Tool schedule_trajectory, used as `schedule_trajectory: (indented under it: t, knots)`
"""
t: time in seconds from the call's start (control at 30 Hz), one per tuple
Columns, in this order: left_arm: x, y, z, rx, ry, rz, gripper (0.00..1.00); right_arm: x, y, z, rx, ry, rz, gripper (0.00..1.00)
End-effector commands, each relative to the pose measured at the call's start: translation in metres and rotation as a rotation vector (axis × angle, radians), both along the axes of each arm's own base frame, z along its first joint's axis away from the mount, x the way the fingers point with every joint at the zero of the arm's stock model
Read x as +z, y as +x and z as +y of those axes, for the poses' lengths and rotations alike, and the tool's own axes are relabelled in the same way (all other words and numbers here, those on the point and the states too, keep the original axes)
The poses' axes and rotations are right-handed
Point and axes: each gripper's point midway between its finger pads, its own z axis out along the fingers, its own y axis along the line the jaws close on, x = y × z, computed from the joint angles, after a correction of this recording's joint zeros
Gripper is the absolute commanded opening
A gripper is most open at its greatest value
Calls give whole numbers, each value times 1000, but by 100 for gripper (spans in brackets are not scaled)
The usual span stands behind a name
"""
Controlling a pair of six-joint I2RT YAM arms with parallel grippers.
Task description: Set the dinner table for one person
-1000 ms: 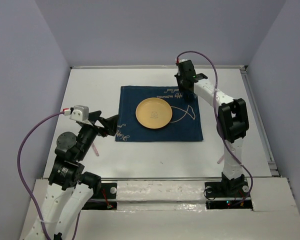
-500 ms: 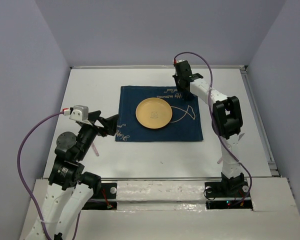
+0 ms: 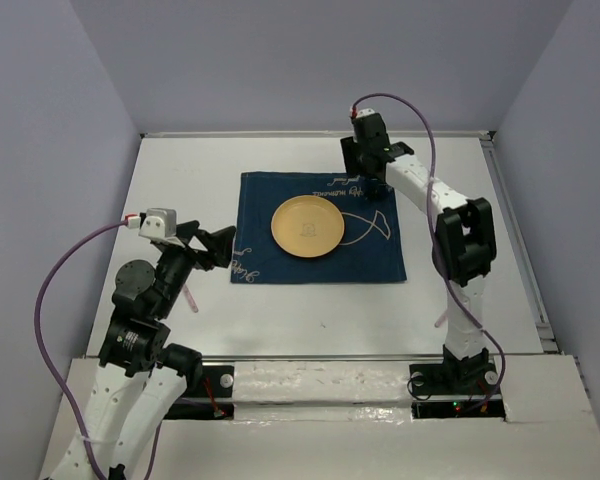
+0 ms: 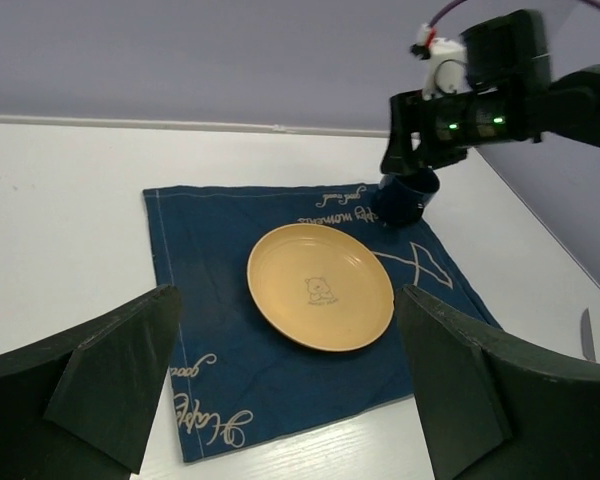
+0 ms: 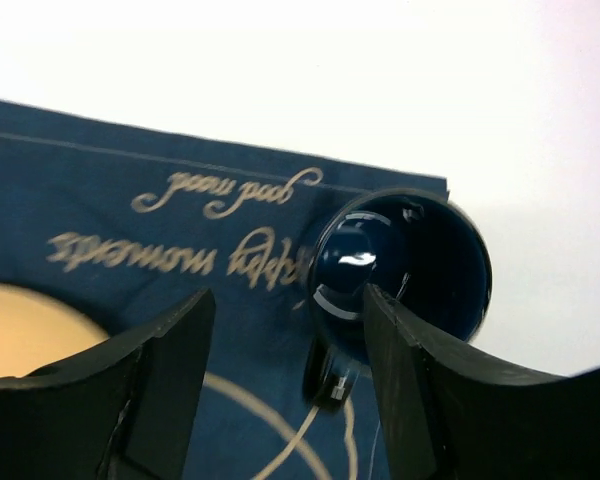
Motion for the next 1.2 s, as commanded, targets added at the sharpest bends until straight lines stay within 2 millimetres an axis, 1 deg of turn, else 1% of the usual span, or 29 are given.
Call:
schedule_trajectory:
  t: [0.0,0.07,0.1,0.13,0.17,0.2,0.23,0.27,0.3,0.33,0.37,0.4,0.43,0.47,0.5,0.53,0.6,0.67,0.7,0.77,0.8,0.83,0.87,0.9,0.93,1.03,1.07,1.1,1.17]
  knots:
    - [-3,11,25,151,-14,19,99,88,-36,44,54,221,-143,67]
    - [-10,15,37,229,-29,49,99,87,-56,57,81,273,-147,66]
    - [-13,17,42,261,-44,65,99,104,-73,64,104,315,-179,66]
    - [-18,18,45,288,-58,92,99,103,-84,68,101,361,-174,66]
    - [-21,21,52,340,-87,118,99,81,-100,73,122,388,-134,66]
    - [-24,22,55,365,-97,136,99,79,-109,71,121,411,-128,66]
    - [-33,23,57,387,-93,174,99,96,-125,83,160,472,-157,66]
    - [-35,24,60,409,-108,191,99,76,-143,85,175,466,-119,66]
    - [-44,24,60,413,-93,226,99,77,-152,86,181,481,-119,66]
    - [-51,24,60,419,-91,252,99,74,-162,89,201,491,-104,66]
    - [-56,25,63,446,-94,275,99,70,-174,88,212,496,-92,66]
    - [-63,26,65,473,-119,309,99,67,-181,89,220,501,-83,66]
    - [-78,28,66,495,-94,370,99,66,-189,91,224,513,-76,66]
    - [-84,29,70,517,-86,394,99,73,-199,95,251,533,-87,66]
    - [-89,30,71,528,-82,416,99,64,-206,92,250,530,-69,65]
    - [-99,31,73,542,-68,450,99,65,-210,94,255,545,-74,65]
    - [-107,32,82,590,-57,479,99,63,-219,91,271,559,-73,65]
    - [-120,33,86,604,-38,534,99,60,-221,88,268,550,-77,65]
    - [-126,34,98,642,-45,563,96,61,-222,86,269,549,-83,65]
    - [-146,39,101,643,-47,639,90,61,-223,84,269,544,-89,65]
    - [-153,40,115,684,-65,667,82,64,-223,83,269,544,-100,65]
    - [-167,42,120,697,-65,721,82,66,-222,83,273,545,-111,65]
    - [-175,43,123,685,-80,757,82,67,-222,83,276,545,-114,65]
    - [-188,44,134,720,-86,804,81,69,-223,83,280,546,-119,65]
    - [-194,43,136,730,-82,830,82,68,-223,83,280,545,-122,65]
    - [-211,45,134,709,-67,885,81,67,-225,80,277,548,-126,65]
    - [-222,44,134,710,-54,927,80,71,-225,81,281,558,-136,65]
    - [-225,45,135,709,-44,939,78,69,-226,81,283,558,-134,65]
    - [-239,45,137,713,-22,982,72,71,-228,82,293,568,-135,65]
